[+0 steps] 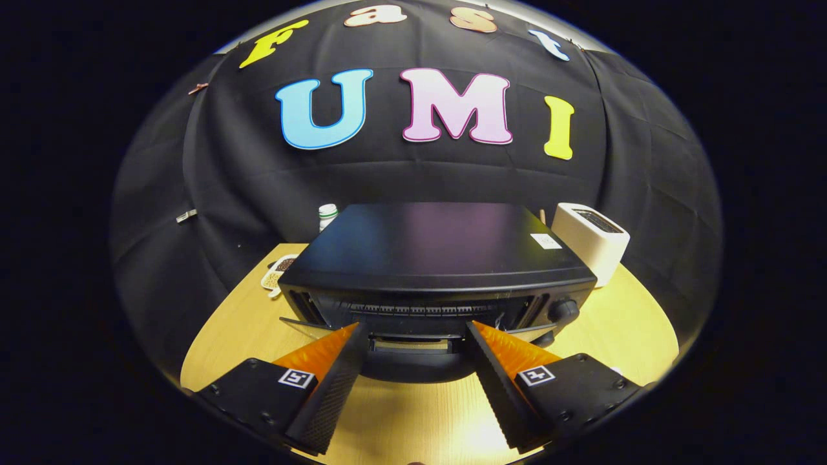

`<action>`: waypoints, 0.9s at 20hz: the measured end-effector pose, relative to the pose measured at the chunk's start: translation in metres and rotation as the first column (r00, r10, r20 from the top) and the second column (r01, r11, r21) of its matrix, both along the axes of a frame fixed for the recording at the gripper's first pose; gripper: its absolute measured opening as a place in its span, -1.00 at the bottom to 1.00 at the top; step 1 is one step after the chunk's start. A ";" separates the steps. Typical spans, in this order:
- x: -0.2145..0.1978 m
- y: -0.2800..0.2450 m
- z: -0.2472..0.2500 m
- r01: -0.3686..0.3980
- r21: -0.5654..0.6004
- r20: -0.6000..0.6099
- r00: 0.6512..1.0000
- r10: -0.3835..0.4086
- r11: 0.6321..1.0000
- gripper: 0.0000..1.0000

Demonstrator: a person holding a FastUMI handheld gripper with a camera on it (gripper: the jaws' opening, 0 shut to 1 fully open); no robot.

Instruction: Open the toaster oven, put the food inside, and close the toaster oven door.

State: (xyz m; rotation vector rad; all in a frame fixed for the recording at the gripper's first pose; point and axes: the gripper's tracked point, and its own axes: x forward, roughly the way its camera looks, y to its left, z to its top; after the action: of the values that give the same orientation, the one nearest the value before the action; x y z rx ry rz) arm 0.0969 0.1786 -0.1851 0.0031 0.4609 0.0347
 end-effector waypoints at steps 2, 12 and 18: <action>-0.013 0.001 -0.004 -0.011 -0.011 -0.009 1.000 0.011 1.000 0.96; -0.067 -0.001 -0.049 -0.110 -0.095 -0.074 0.992 0.103 0.989 0.98; -0.101 -0.006 -0.098 -0.170 -0.112 -0.184 0.972 0.147 0.979 0.98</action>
State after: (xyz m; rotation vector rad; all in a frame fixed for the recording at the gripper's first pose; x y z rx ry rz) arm -0.0036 0.1725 -0.2829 -0.1570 0.6375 0.1638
